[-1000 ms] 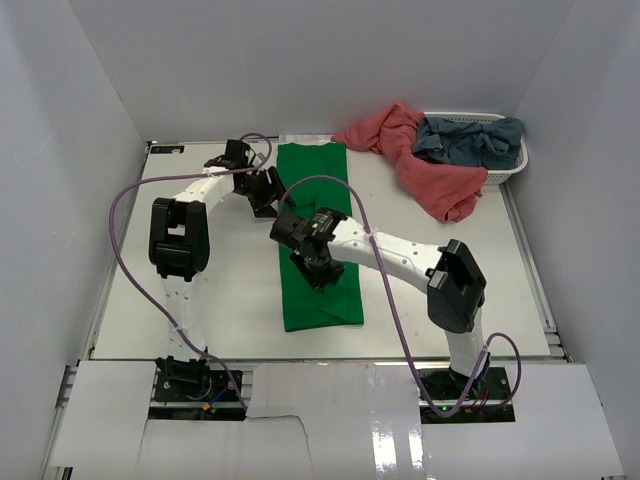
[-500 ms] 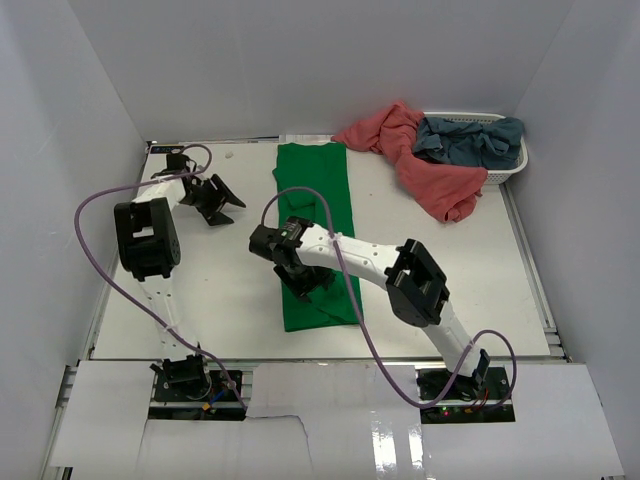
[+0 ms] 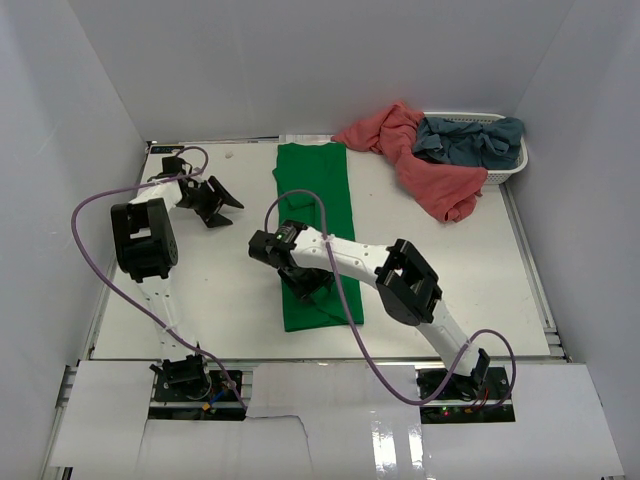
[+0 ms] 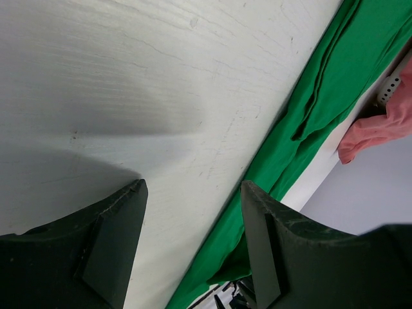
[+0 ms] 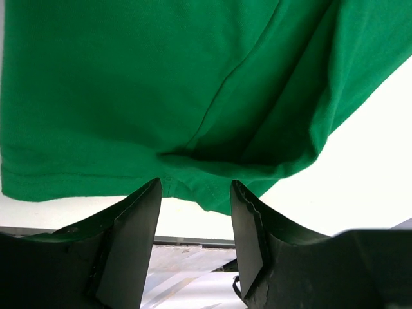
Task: Fold and stack the t-shirts
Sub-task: Rotate the tshirt 90 degrees
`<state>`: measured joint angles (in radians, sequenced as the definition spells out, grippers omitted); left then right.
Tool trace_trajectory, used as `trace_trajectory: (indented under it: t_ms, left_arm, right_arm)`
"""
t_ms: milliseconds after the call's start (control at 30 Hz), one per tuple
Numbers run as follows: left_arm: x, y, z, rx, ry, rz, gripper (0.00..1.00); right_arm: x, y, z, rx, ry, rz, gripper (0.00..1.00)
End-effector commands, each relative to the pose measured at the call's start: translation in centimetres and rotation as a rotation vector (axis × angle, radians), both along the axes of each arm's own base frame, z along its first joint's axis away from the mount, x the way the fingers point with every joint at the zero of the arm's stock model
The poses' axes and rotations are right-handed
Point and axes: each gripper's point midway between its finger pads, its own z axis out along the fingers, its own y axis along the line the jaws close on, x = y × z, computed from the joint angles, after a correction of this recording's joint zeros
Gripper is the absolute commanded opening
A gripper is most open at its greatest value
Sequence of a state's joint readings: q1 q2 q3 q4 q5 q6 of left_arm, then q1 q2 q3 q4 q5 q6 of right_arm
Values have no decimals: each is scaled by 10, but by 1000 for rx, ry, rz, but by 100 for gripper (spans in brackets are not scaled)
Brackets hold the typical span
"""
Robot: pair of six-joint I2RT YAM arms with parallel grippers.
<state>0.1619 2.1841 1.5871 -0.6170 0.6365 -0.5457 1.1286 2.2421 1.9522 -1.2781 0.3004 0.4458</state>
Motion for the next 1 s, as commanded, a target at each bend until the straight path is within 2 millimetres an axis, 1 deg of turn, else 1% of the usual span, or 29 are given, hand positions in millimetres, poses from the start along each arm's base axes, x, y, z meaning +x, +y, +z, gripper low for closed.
trace_trajectory:
  t_ms: [0, 300, 367, 500, 533, 567, 633, 733, 833, 867, 933, 967]
  left_arm:
    - [-3, 4, 15, 22, -46, -12, 71]
    - [-3, 5, 14, 20, -44, -7, 71]
    - [-3, 6, 14, 21, -44, -7, 71]
    - [-3, 6, 14, 21, -42, -7, 71]
    - [-3, 5, 14, 20, -44, -7, 71]
    - [-3, 6, 14, 20, -44, -6, 71]
    - [-4, 5, 13, 19, -39, -7, 71]
    - [-3, 6, 13, 20, -41, -6, 71]
    - [-4, 6, 12, 21, -39, -5, 71]
    - [-5, 7, 12, 22, -37, -4, 71]
    - [-4, 7, 12, 22, -38, -4, 71]
    - [-5, 8, 12, 22, -37, -3, 71]
  right_arm:
    - [1, -3, -5, -31, -7, -17, 53]
    - [-5, -8, -19, -55, 25, 0, 52]
    - [-6, -9, -20, -59, 29, -2, 50]
    - [-8, -11, -20, -56, 43, -6, 41]
    - [-8, -9, -20, -49, 43, -6, 35]
    - [-9, -9, -20, -45, 46, -7, 32]
    - [-10, -8, -22, -34, 54, -9, 28]
    - [-13, -9, -27, -38, 69, -6, 30]
    - [-14, -7, -32, -30, 83, 2, 36]
    - [-14, -7, -34, -31, 85, 2, 37]
    - [-15, -8, -35, -31, 90, 3, 37]
    - [-15, -7, -36, -26, 95, 4, 35]
